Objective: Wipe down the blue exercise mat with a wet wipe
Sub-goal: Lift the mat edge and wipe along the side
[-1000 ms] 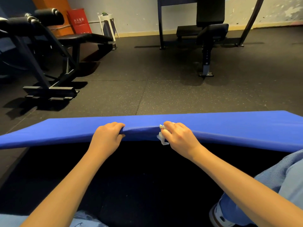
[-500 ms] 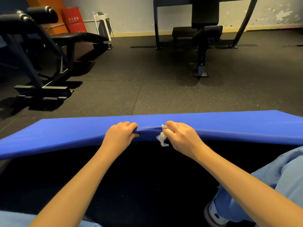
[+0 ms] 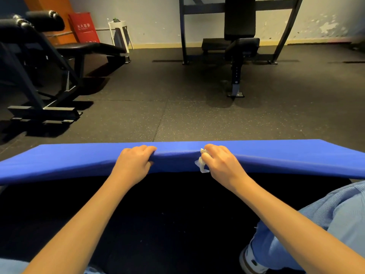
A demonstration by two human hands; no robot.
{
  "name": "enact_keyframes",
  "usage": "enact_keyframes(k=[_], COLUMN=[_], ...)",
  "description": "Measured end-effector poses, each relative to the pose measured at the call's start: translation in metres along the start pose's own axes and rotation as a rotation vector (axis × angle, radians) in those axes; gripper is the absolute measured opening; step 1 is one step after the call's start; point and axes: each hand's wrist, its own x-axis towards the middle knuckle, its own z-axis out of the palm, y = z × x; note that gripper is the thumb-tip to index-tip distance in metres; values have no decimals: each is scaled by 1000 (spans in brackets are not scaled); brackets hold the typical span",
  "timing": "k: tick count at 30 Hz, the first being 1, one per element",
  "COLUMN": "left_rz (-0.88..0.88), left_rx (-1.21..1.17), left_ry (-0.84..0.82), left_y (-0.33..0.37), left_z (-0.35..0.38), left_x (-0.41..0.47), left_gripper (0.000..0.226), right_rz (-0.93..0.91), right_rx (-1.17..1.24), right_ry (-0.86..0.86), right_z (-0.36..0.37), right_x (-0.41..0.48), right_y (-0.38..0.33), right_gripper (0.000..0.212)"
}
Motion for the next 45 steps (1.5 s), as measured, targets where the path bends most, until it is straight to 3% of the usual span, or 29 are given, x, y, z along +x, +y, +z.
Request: enact_keyframes(k=[2, 6, 10, 23, 27, 31, 34, 39, 45], left_rz=[30, -18, -53, -241, -200, -34, -67, -68, -71], left_rx=[-35, 85, 92, 38, 54, -50, -24, -33, -61], left_ry=[-44, -108, -147, -112, -117, -75, -121, -113, -46], left_y=[18, 27, 22, -25, -18, 3, 7, 11, 14], left_z=[10, 17, 20, 3, 7, 21, 25, 28, 20], left_x=[1, 5, -1, -31, -29, -23, -23, -24, -15], left_gripper=[54, 30, 27, 27, 34, 38, 30, 28, 26], right_rz=[-26, -60, -32, -109, -113, -127, -120, -131, -6], right_rx=[7, -14, -31, 4, 14, -2, 12, -15, 66], right_ry=[-1, -53, -72, -37, -32, -46, -59, -64, 14], right_z=[-1, -3, -11, 8, 12, 14, 15, 19, 16], right_x=[-1, -15, -28, -1, 1, -3, -10, -18, -12], right_y=[-1, 0, 13, -23, -26, -31, -35, -36, -43], right_gripper=[23, 25, 35, 17, 19, 13, 25, 25, 55])
